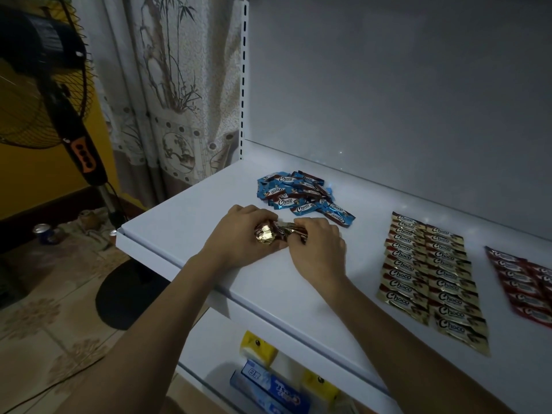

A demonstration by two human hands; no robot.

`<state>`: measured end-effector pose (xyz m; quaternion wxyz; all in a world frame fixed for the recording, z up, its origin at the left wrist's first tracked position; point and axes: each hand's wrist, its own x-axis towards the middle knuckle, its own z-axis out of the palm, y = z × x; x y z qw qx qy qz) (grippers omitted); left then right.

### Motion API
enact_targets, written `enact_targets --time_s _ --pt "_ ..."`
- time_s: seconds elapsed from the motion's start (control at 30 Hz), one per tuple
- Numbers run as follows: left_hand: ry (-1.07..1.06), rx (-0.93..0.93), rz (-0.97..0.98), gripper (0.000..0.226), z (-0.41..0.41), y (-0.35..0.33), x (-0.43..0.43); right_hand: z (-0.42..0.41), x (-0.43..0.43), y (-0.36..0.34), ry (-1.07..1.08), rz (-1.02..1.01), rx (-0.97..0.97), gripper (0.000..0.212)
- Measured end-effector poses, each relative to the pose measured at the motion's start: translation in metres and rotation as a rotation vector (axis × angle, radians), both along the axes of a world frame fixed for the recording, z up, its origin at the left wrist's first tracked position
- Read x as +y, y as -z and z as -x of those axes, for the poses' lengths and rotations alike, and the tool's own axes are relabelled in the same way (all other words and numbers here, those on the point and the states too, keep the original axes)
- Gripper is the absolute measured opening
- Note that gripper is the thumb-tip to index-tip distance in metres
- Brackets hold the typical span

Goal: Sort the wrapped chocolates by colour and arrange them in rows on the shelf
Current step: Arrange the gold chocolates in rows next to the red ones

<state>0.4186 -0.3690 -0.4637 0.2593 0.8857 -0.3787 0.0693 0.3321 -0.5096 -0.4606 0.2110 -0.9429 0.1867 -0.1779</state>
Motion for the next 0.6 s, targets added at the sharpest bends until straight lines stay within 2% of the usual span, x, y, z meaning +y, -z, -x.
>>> enact_targets --time_s 0.07,0.23,0.37,0.5,0.6 --pt "0.009 -0.001 0.04 0.053 0.0012 -0.001 -0.0001 -0.0002 -0.0006 0.0002 0.004 0.007 0.0 0.038" --pt "-0.027 0.084 0.162 0.045 0.0069 -0.0068 0.0035 0.0009 0.0029 -0.0007 -0.053 0.046 0.036 0.045" --pt "-0.061 0.126 0.174 0.043 0.0079 -0.0083 0.0036 0.0003 0.0034 0.0013 -0.079 0.092 0.069 0.05" --pt "-0.072 0.091 0.16 0.04 0.0068 -0.0073 0.0026 -0.0002 0.0034 -0.0002 -0.105 0.014 0.055 0.06" --pt "-0.055 0.084 0.154 0.036 0.0039 -0.005 0.0035 0.0006 0.0048 0.003 -0.172 0.06 0.042 0.057"
